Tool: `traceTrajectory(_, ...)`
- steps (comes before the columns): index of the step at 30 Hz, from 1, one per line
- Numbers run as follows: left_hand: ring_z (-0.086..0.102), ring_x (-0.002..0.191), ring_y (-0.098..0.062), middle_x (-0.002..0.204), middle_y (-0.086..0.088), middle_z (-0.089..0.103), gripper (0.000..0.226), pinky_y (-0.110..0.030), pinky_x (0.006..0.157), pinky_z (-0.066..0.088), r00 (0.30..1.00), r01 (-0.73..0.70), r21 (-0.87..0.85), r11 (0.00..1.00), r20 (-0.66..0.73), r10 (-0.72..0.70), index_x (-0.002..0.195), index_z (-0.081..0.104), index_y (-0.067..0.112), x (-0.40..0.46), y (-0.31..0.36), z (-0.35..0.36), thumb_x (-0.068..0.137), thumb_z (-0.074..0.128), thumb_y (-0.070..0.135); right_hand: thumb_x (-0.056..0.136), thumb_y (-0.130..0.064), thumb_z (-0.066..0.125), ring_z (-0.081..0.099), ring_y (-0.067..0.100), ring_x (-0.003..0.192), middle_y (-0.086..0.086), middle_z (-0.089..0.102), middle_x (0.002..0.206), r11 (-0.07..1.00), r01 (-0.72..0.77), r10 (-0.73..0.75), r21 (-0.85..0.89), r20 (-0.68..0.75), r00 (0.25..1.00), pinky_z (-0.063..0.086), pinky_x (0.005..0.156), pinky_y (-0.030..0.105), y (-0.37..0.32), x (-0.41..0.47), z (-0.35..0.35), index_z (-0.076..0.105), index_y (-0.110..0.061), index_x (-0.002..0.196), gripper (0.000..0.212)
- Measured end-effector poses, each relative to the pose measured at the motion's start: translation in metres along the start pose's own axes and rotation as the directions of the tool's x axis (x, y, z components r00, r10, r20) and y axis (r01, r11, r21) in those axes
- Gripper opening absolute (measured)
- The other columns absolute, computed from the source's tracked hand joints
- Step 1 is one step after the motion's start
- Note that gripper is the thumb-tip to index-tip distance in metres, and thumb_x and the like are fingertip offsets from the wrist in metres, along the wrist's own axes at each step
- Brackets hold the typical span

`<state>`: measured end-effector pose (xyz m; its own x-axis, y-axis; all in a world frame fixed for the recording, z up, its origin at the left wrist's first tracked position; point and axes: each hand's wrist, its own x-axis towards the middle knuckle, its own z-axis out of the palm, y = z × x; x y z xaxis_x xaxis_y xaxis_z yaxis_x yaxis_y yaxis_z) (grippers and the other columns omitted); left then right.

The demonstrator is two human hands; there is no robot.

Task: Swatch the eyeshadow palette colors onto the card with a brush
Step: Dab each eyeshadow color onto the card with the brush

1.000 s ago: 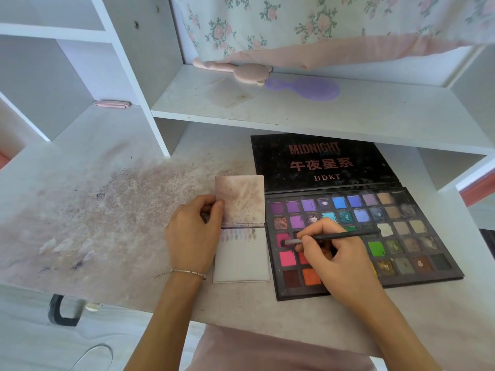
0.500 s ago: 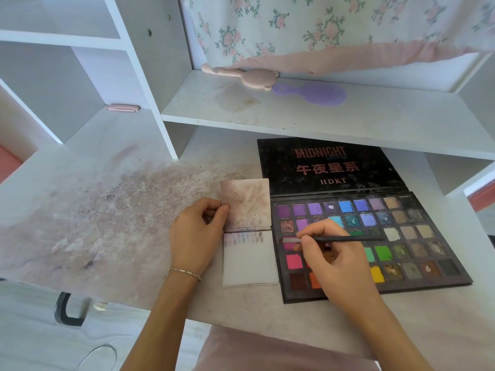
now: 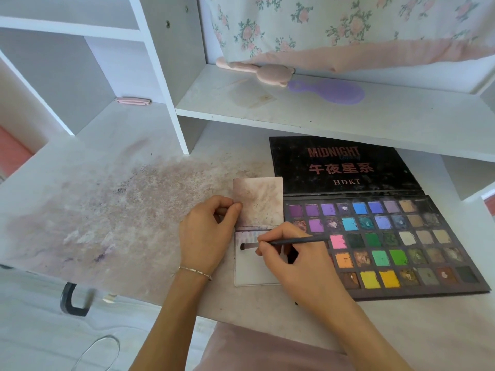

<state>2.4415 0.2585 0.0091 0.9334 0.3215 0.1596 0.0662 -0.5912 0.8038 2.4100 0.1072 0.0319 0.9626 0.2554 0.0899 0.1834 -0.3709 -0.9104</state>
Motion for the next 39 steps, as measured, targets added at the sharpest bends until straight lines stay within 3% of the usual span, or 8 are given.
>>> traceTrajectory(6, 0.054, 0.061, 0.001, 0.060, 0.018, 0.057, 0.016, -0.017, 0.057, 0.041, 1.000, -0.001, 0.008, 1.000, -0.006, 0.001, 0.068, 0.056, 0.036, 0.0000, -0.0007, 0.0005, 0.081, 0.063, 0.029, 0.082, -0.013, 0.062, 0.053, -0.006, 0.070, -0.014, 0.063, 0.072, 1.000, -0.015, 0.015, -0.001, 0.039, 0.999, 0.038, 0.060, 0.004, -0.0023, 0.0015, 0.0015, 0.058, -0.035, 0.072, 0.024)
traceTrajectory(12, 0.054, 0.061, 0.002, 0.059, 0.019, 0.056, 0.021, -0.018, 0.058, 0.041, 1.000, -0.013, 0.001, 1.000, -0.012, 0.013, 0.065, 0.053, 0.040, -0.0004, -0.0003, 0.0003, 0.080, 0.063, 0.029, 0.082, -0.015, 0.060, 0.055, 0.002, 0.076, -0.012, 0.063, 0.076, 0.999, -0.017, 0.019, -0.027, 0.053, 0.998, 0.042, 0.064, 0.009, -0.0014, 0.0025, 0.0028, 0.057, -0.036, 0.074, 0.023)
traceTrajectory(30, 0.052, 0.059, 0.002, 0.059, 0.019, 0.056, 0.011, -0.016, 0.058, 0.040, 1.000, -0.004, 0.005, 1.000, -0.016, 0.004, 0.070, 0.060, 0.031, 0.0003, -0.0013, 0.0019, 0.081, 0.063, 0.029, 0.083, -0.016, 0.060, 0.055, 0.002, 0.075, -0.009, 0.064, 0.077, 0.999, -0.020, 0.023, -0.048, 0.068, 0.997, 0.043, 0.064, 0.010, 0.0004, 0.0032, 0.0031, 0.056, -0.037, 0.075, 0.023)
traceTrajectory(34, 0.052, 0.058, 0.001, 0.058, 0.018, 0.056, 0.014, -0.017, 0.057, 0.039, 1.000, 0.005, -0.003, 1.000, -0.013, -0.005, 0.068, 0.058, 0.032, 0.0003, -0.0008, 0.0017, 0.081, 0.063, 0.029, 0.082, -0.015, 0.060, 0.056, 0.005, 0.074, -0.008, 0.064, 0.076, 0.999, -0.019, 0.023, -0.047, 0.069, 0.997, 0.043, 0.063, 0.013, 0.0024, 0.0028, 0.0030, 0.060, -0.029, 0.077, 0.015)
traceTrajectory(39, 0.052, 0.057, 0.002, 0.058, 0.018, 0.056, 0.015, -0.017, 0.057, 0.039, 1.000, 0.009, -0.004, 1.000, -0.012, -0.009, 0.068, 0.058, 0.034, 0.0001, -0.0003, 0.0019, 0.081, 0.063, 0.029, 0.083, -0.017, 0.059, 0.056, 0.004, 0.075, -0.009, 0.063, 0.078, 0.998, -0.026, 0.030, -0.056, 0.069, 0.997, 0.047, 0.066, 0.016, 0.0028, 0.0035, 0.0037, 0.057, -0.033, 0.076, 0.018)
